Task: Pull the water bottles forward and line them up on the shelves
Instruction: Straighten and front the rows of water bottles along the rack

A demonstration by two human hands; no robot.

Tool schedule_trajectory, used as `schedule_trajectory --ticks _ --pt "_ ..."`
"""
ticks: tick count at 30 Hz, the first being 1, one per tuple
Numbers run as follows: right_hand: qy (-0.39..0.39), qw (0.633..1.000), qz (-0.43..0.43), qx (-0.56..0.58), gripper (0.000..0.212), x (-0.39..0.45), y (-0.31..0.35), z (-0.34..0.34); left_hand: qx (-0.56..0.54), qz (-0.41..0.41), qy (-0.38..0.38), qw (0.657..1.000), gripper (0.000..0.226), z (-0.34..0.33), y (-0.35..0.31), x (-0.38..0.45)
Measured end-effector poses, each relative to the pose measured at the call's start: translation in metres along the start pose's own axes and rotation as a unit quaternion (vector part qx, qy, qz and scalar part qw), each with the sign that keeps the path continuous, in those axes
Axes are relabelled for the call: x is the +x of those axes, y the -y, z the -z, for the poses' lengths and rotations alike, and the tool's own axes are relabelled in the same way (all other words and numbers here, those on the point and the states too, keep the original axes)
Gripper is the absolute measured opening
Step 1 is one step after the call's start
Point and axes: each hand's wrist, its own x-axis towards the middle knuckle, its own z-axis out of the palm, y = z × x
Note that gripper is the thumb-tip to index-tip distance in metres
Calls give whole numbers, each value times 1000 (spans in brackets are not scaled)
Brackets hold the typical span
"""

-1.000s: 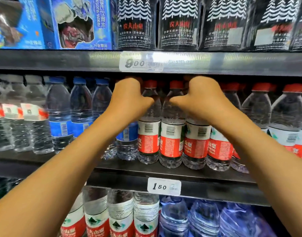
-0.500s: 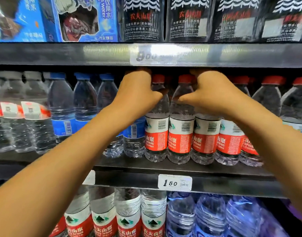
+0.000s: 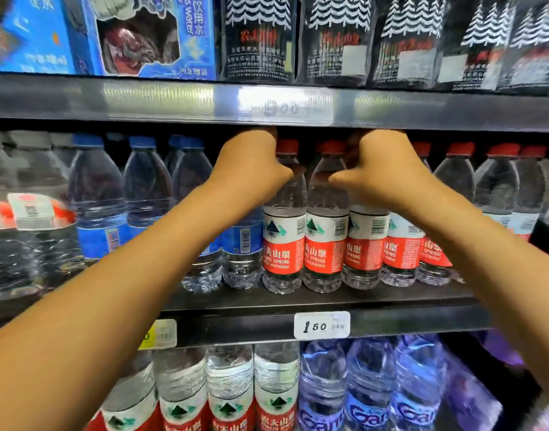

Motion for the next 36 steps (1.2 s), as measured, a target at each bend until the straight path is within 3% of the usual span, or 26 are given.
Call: schedule_trajectory --ticks 6,9,13,22,25,29,36 --pt "44 998 -12 32 34 0 -5 7 -19 2 -39 999 30 -5 -3 -9" --pt "6 1000 8 1 46 -1 -4 1 -31 -2 -18 999 32 -2 -2 -11" --pt "-41 999 30 -5 44 0 -5 -11 -19 4 22 1000 35 2 -1 -7" --pt "64 996 23 64 41 2 -10 2 5 -12 -35 999 43 -1 -8 -12" --pt "17 998 59 4 52 0 -9 0 8 -17 -36 999 47 3 -11 -16" --pt "-39 998 57 0 48 2 -11 -5 7 -7 -3 1000 45 6 -10 -16" --pt "-22 998 59 25 41 4 -17 -7 5 6 -50 999 47 2 -11 -21"
